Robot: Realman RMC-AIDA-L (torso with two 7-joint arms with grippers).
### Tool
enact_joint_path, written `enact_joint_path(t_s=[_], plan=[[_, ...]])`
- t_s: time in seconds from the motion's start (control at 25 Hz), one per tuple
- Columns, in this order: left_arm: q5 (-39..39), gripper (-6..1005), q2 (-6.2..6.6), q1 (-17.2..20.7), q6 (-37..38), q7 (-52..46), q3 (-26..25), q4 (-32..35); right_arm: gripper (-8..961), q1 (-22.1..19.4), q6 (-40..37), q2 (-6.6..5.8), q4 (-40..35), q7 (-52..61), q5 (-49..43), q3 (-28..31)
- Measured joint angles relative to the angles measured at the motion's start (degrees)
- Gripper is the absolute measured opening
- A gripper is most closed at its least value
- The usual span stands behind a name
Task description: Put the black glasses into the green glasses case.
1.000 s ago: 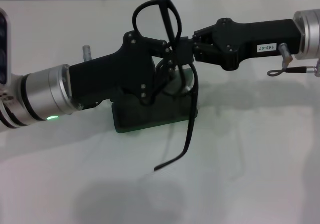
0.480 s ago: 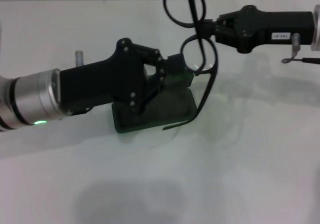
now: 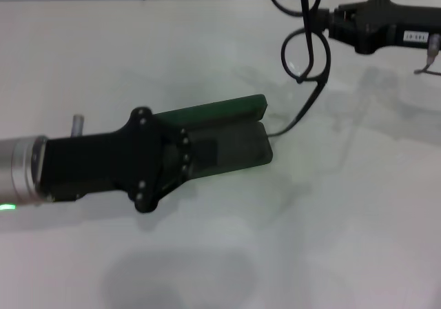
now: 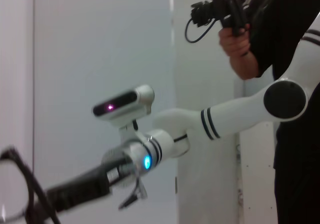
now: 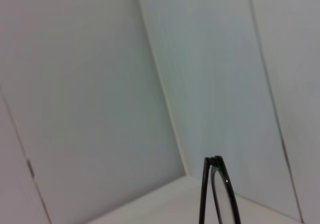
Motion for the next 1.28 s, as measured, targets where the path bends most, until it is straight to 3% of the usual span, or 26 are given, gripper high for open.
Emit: enact_joint_path(t_s=[0.2,0.4,0.72,1.28], plan=[[0.8,-1,-1.21,1.6,-1.5,1.4,0.0,-1.0,52,-0.1,0.4,0.13,0.3,4.0,2.5,0.2],[1.3,-1,-2.09,0.3,-6.1,2.3,0.1,-4.5,53,0.4,-1.5,0.59,2.3,5.3,5.9,-0.1],[0.8,-1,-2.54,-4.8,-7.0,4.6,0.4,-9.7,55,2.4,-2.6,1.43,7.0,5.3,6.9,-0.9],[-2.6,-1,-2.53,-7.0,-7.9,4.6,0.4,-10.3,58,3.4,-2.7,1.84,9.2,5.0,7.2,-4.5]])
